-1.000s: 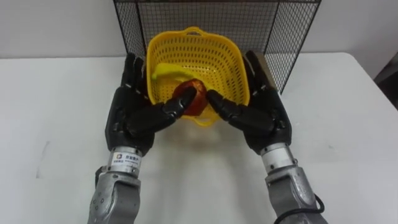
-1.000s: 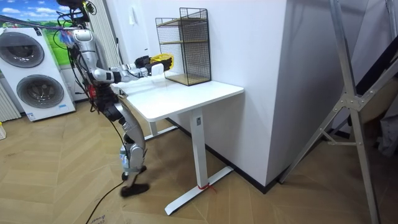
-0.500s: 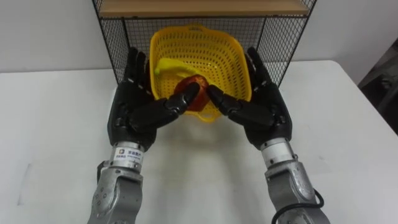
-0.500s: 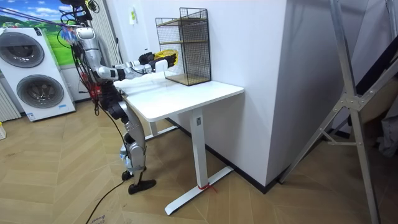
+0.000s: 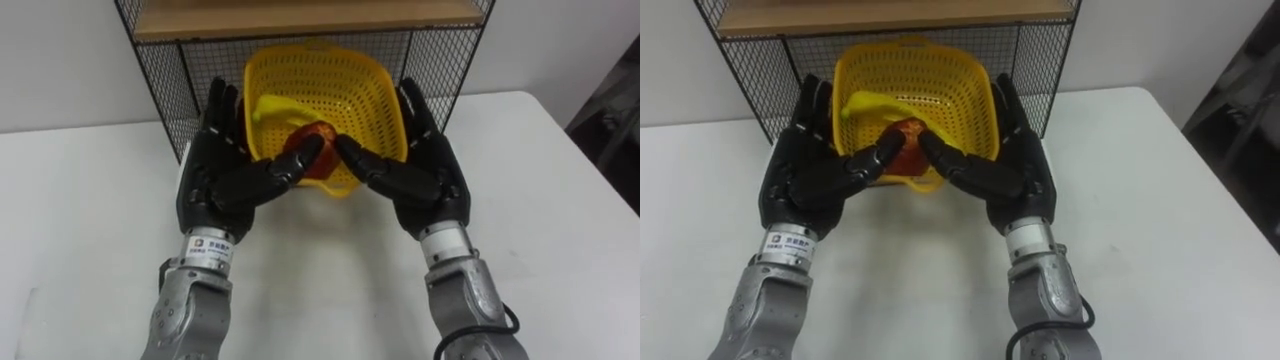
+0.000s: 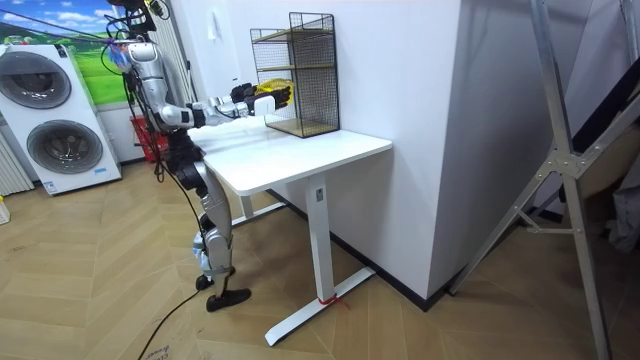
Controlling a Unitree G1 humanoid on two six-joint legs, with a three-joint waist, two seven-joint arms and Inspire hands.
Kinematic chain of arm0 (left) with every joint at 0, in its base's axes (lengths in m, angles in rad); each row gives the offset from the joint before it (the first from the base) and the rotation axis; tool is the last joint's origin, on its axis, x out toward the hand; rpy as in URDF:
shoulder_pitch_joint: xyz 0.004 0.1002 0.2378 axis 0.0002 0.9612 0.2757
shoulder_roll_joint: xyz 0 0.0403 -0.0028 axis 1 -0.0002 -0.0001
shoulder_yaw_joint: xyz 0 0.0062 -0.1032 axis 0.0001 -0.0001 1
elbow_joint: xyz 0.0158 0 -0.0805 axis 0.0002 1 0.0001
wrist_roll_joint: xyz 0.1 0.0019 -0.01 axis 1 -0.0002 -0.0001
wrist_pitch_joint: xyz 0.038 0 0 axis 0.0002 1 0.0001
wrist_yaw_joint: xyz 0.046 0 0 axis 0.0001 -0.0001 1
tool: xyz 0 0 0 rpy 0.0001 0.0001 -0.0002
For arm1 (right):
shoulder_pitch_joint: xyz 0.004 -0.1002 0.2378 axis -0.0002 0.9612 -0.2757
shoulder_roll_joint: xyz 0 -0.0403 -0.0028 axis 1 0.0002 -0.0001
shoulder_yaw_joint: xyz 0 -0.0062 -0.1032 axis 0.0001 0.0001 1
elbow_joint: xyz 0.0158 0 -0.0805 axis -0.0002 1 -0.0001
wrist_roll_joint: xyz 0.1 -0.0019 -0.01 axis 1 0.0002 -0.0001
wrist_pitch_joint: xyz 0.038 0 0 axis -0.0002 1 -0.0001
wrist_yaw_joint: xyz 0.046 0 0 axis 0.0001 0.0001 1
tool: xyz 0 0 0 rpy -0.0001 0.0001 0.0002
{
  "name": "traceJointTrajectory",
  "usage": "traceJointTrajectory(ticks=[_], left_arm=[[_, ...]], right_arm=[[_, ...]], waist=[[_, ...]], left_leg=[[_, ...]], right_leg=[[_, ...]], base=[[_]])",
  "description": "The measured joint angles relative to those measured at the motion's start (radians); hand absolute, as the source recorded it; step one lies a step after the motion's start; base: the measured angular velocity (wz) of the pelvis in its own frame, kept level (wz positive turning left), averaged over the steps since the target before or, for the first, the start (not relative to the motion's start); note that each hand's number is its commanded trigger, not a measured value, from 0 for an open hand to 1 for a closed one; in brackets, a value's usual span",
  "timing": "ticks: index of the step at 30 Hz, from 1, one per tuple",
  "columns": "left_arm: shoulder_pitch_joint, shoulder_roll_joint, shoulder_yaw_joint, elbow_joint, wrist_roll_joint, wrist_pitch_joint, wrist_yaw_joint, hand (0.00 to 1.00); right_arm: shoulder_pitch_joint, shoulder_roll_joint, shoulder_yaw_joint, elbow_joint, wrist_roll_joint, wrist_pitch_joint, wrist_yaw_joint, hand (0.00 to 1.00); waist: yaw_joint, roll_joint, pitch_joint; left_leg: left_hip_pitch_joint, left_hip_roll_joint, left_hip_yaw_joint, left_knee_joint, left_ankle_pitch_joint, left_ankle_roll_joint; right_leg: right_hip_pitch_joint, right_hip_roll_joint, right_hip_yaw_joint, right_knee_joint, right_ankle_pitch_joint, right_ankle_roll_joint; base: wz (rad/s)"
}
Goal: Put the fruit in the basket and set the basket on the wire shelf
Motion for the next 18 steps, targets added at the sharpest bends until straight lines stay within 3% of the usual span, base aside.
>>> traceJointTrajectory(ticks=[6, 14, 18], left_arm=[[-0.046, 0.012, 0.016, 0.029, 0.082, 0.04, 0.009, 0.0], [-0.162, 0.008, 0.056, 0.153, 0.145, 0.161, 0.028, 0.0], [-0.235, 0.005, 0.083, 0.208, 0.145, 0.199, 0.04, 0.0]], right_arm=[[-0.031, -0.006, -0.024, 0.023, 0.006, 0.02, 0.0, 0.0], [-0.172, -0.014, -0.065, 0.169, 0.003, 0.119, -0.006, 0.0], [-0.244, -0.014, -0.072, 0.197, 0.003, 0.165, -0.029, 0.0]], waist=[[0.001, 0.001, 0.001], [0.005, -0.004, 0.0046], [0.01, -0.008, 0.0054]], left_leg=[[0.031, 0.0, 0.001, -0.027, 0.011, -0.003], [0.058, 0.002, -0.008, -0.046, 0.024, -0.008], [0.061, 0.001, -0.009, -0.068, 0.037, -0.01]], right_leg=[[0.032, 0.003, -0.002, -0.021, 0.012, -0.002], [0.065, 0.006, -0.019, -0.057, 0.027, -0.007], [0.069, 0.006, -0.027, -0.076, 0.036, -0.011]], base=[[0.0], [0.03], [0.0]])
